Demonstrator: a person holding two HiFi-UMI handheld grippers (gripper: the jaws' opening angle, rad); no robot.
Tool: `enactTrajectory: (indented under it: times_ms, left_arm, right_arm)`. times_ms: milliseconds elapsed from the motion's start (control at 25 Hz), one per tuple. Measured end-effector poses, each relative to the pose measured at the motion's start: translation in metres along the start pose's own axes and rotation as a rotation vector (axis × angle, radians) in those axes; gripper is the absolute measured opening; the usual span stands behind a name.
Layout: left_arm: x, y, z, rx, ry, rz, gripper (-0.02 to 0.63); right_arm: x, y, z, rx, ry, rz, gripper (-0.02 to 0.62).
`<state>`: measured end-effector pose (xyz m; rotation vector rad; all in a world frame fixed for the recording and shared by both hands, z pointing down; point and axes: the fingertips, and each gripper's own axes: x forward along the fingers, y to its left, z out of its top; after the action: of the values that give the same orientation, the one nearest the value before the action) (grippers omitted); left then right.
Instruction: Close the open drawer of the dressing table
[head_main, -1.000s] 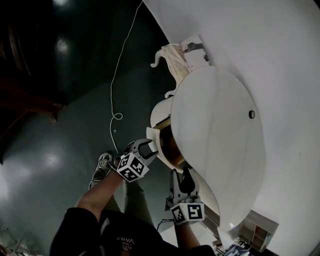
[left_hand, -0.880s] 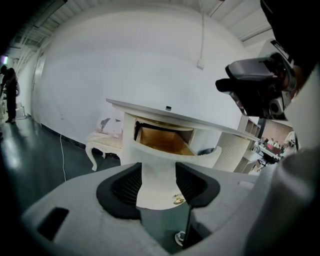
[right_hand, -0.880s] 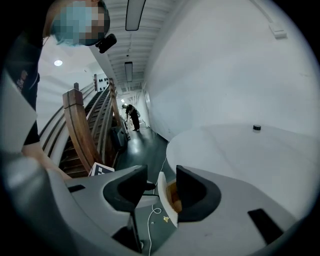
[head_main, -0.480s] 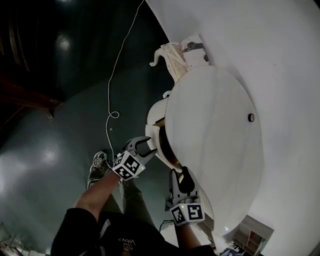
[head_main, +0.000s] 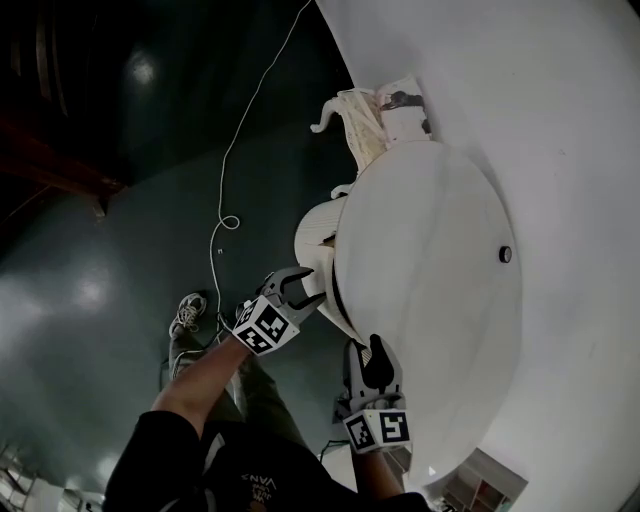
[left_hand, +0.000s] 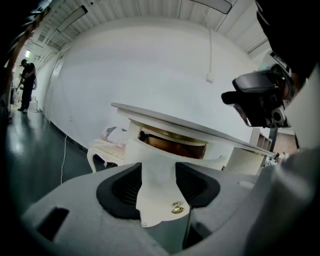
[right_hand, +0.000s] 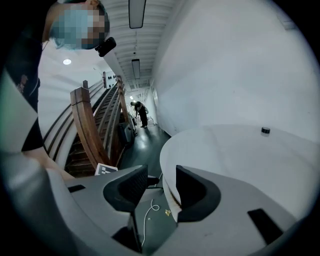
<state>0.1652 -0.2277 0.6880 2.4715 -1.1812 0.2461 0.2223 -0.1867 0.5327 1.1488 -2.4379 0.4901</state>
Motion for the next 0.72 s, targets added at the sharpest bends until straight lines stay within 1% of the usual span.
enactTrajectory:
  times_ms: [320, 720]
  left_arm:
    - [0.023, 0.001, 0.010, -0.019, -0.046, 0.009, 0.207]
    - [0.050, 0.003, 0.020, -0.046, -0.066, 0.000, 0.207]
  right_arm:
    - [0.005, -0.010, 0.003, -0.015, 0.001, 0.024, 0.181]
    - [0.008, -0.023, 0.000, 0.014, 0.008, 0.019, 0.179]
